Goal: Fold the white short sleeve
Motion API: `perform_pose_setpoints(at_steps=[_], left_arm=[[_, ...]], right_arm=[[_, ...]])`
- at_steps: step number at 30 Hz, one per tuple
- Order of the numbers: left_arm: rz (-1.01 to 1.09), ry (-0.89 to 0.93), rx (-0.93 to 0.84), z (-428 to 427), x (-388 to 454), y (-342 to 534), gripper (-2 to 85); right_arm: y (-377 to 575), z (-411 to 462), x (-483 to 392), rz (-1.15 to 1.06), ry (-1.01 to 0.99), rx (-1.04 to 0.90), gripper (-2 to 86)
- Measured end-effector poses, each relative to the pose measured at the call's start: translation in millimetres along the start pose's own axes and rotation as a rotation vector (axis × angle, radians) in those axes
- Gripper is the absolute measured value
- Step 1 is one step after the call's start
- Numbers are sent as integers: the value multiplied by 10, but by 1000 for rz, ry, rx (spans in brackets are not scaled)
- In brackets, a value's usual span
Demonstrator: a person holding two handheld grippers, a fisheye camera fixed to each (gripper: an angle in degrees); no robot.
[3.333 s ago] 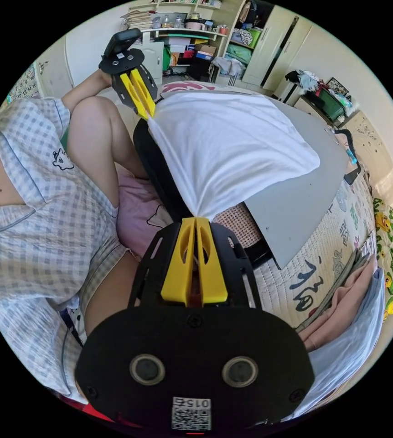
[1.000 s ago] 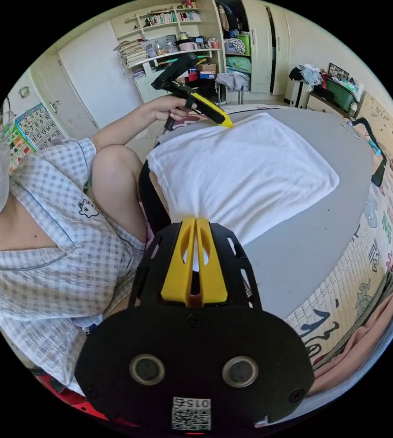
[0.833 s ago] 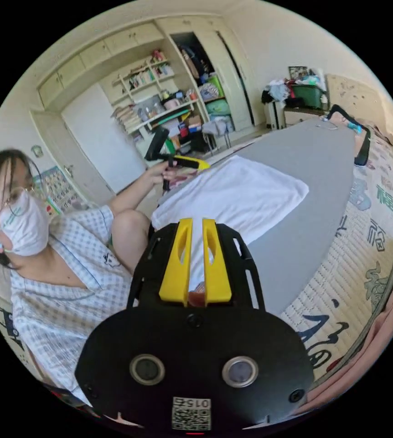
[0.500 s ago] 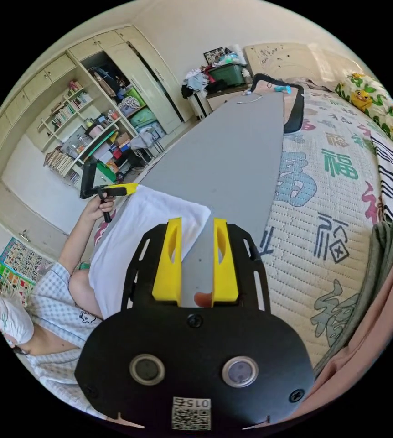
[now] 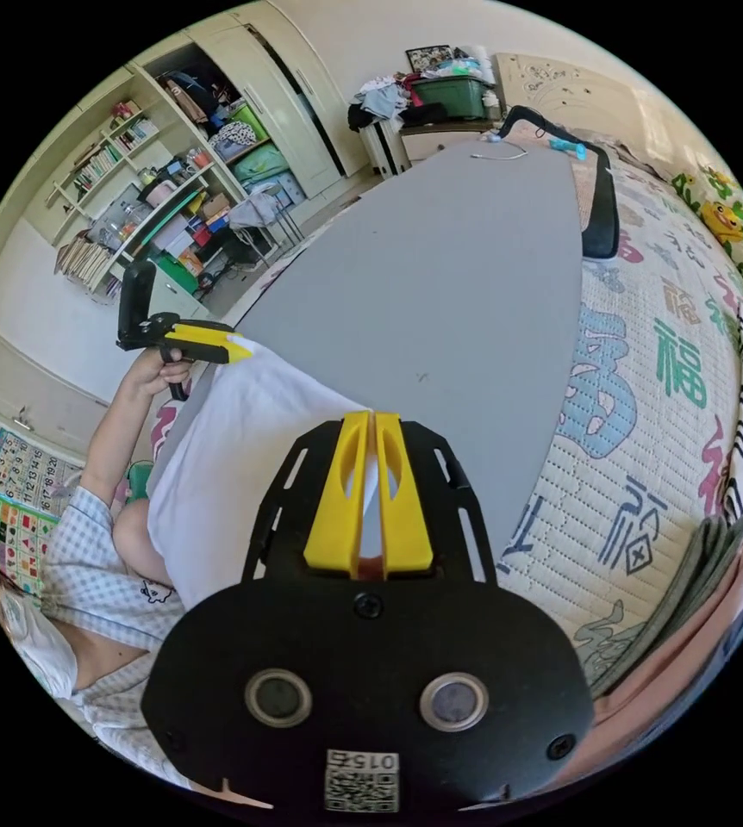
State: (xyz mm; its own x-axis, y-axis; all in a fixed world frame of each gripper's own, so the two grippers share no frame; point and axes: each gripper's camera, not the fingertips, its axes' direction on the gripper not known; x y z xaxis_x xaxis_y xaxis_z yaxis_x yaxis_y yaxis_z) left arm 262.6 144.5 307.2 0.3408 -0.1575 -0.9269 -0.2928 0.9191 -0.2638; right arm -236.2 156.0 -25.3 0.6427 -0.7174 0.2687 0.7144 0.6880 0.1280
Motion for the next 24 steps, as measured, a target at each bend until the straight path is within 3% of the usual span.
perform_pose_setpoints(at_steps=[14,18,24], left_arm=[[238,-289,416,-2625,1772,422,10],[260,-256,546,-3126,2072,548,10],[341,-192,603,-3312,2432,449,10]], right_arm=[[1148,-1730,-3006,-256,386,277,-7],[1594,-2060,-3471,-280,429,355,-7],[2306,-2417,-3740,-247,469,437,-8]])
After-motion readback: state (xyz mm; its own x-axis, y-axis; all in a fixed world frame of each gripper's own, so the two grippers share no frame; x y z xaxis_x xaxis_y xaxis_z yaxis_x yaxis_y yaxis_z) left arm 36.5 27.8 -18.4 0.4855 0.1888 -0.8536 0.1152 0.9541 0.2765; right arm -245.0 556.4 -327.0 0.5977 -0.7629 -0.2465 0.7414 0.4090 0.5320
